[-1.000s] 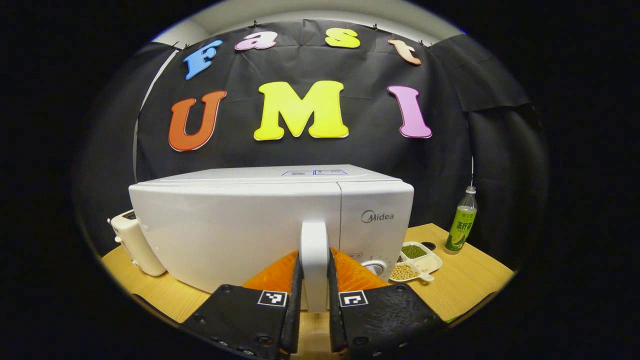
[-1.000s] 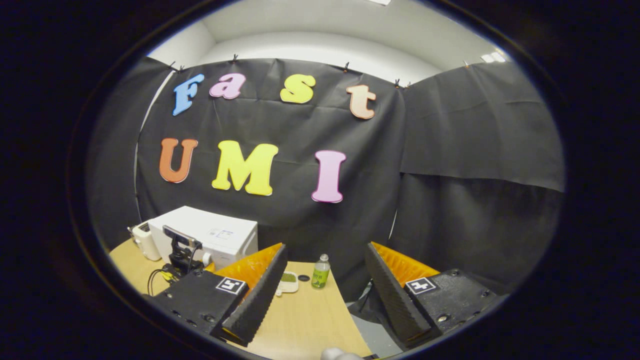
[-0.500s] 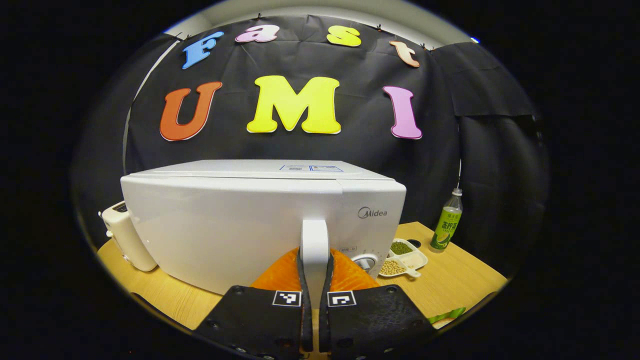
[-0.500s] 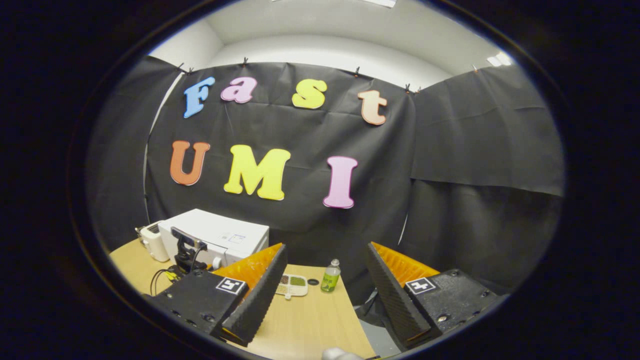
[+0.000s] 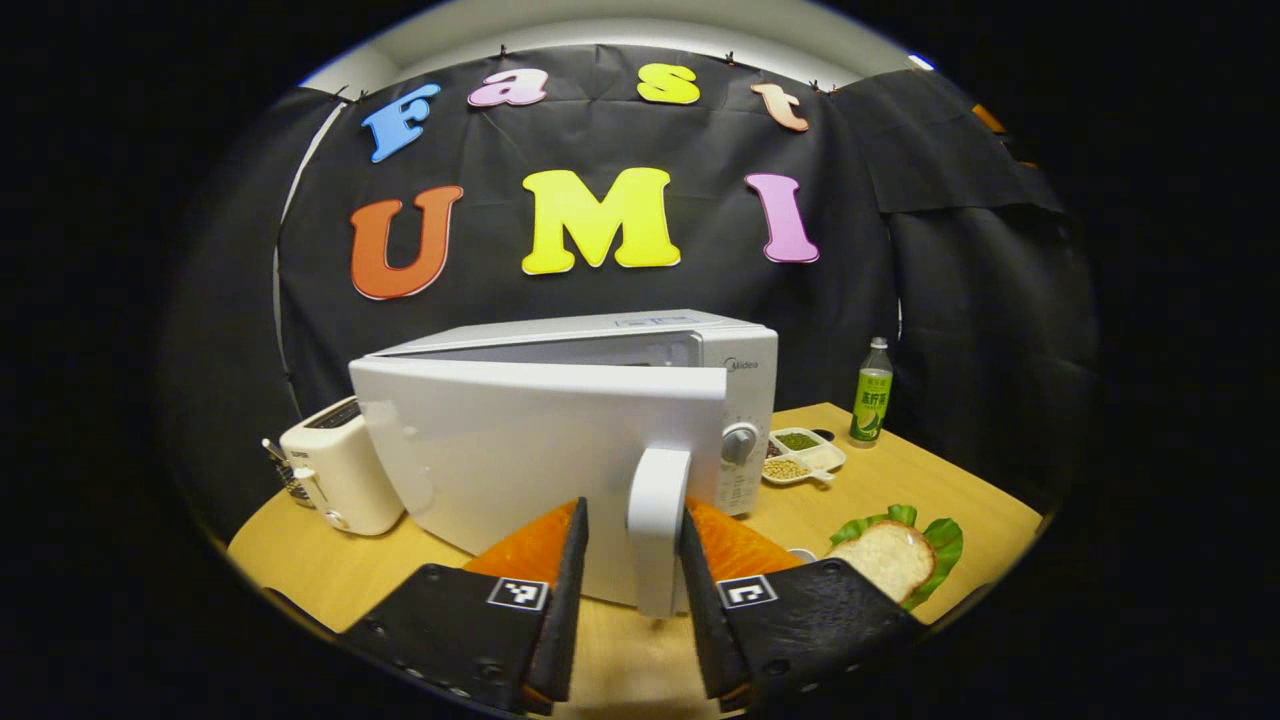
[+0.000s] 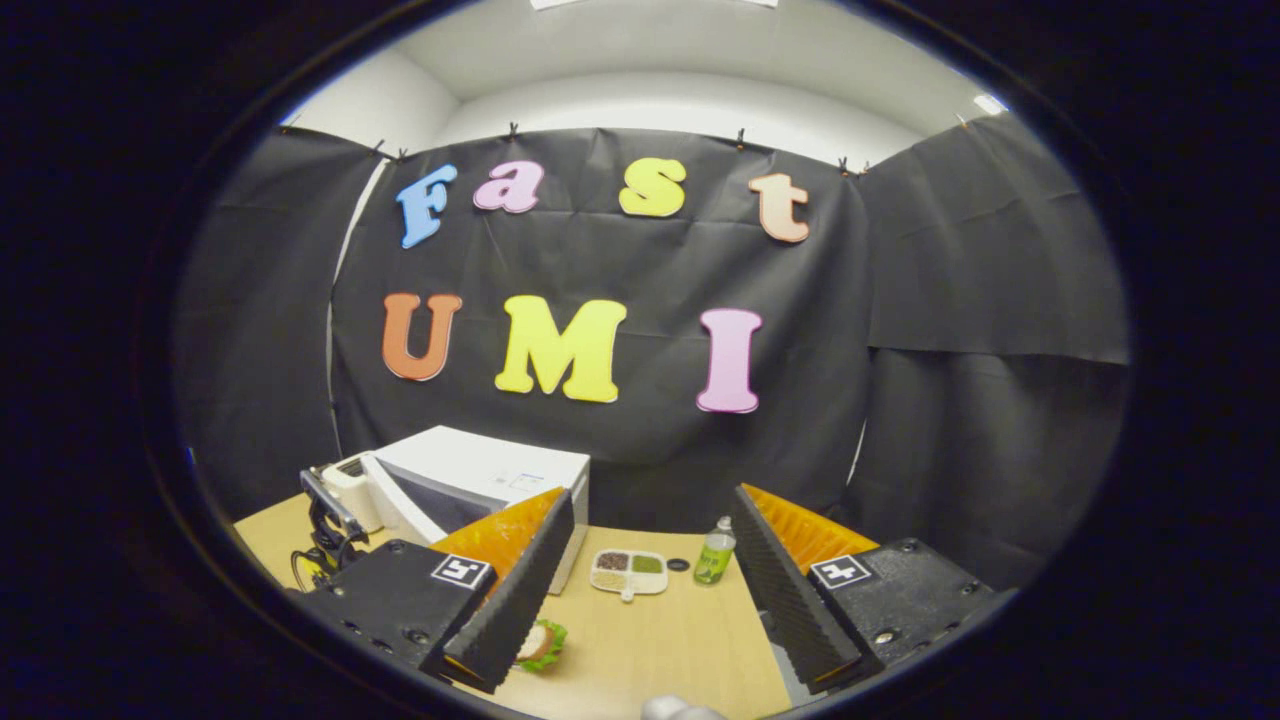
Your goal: Open the microwave oven with the left hand, put the food in, and close the microwave oven.
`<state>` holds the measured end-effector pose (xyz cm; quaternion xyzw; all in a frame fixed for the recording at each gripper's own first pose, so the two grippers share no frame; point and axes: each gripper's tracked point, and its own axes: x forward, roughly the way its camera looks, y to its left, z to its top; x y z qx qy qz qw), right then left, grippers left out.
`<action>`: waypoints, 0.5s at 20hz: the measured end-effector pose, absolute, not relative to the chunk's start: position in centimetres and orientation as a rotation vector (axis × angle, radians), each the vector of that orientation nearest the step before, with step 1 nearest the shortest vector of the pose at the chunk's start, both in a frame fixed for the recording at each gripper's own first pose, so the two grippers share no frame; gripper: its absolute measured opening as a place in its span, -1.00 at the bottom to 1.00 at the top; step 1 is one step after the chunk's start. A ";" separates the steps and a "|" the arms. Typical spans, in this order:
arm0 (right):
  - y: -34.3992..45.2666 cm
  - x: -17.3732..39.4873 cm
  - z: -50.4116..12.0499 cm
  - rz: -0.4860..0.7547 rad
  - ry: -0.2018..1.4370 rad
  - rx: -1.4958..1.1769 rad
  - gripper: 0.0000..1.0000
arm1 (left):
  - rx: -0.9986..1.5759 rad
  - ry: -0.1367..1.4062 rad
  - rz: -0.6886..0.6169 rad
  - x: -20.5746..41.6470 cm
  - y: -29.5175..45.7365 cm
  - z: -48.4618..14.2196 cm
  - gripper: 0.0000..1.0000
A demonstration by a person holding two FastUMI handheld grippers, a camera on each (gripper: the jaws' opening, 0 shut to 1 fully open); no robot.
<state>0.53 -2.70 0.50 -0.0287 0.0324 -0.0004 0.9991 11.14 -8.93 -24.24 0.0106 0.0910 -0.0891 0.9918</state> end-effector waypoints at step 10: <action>0.8 -0.6 0.3 0.104 0.052 -0.067 0.87 | -0.008 0.222 -0.069 4.4 -2.5 -24.5 0.94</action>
